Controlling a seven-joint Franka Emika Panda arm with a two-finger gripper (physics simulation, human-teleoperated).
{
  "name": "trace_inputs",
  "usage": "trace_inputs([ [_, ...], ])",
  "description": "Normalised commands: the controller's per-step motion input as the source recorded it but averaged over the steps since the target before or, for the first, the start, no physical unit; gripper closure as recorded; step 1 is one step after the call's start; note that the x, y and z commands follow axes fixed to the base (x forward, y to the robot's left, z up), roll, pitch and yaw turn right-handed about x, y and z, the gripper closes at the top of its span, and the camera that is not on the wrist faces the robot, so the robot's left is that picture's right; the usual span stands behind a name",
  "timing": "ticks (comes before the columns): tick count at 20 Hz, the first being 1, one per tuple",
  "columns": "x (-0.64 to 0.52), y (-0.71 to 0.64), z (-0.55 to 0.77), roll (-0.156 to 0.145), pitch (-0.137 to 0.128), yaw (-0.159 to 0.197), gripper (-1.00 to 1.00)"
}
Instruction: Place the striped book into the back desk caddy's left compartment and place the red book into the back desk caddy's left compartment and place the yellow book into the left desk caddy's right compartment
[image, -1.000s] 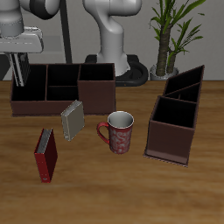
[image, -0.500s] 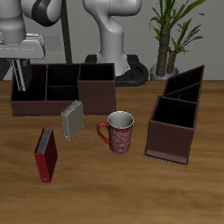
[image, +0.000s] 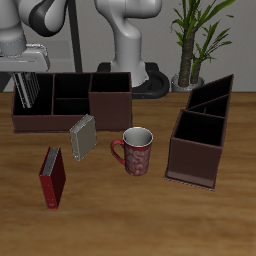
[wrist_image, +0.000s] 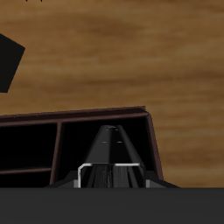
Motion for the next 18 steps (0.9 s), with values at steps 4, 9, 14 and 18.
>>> trace_inputs([
  [4, -0.02, -0.01, -0.15, 0.017, 0.058, -0.016, 1.0],
  [9, -0.01, -0.03, 0.0, -0.006, 0.002, -0.003, 1.0],
  [14, 0.07, -0.06, -0.06, -0.014, 0.014, -0.001, 1.0],
  [18, 0.06, -0.06, -0.11, -0.015, 0.021, -0.01, 1.0],
])
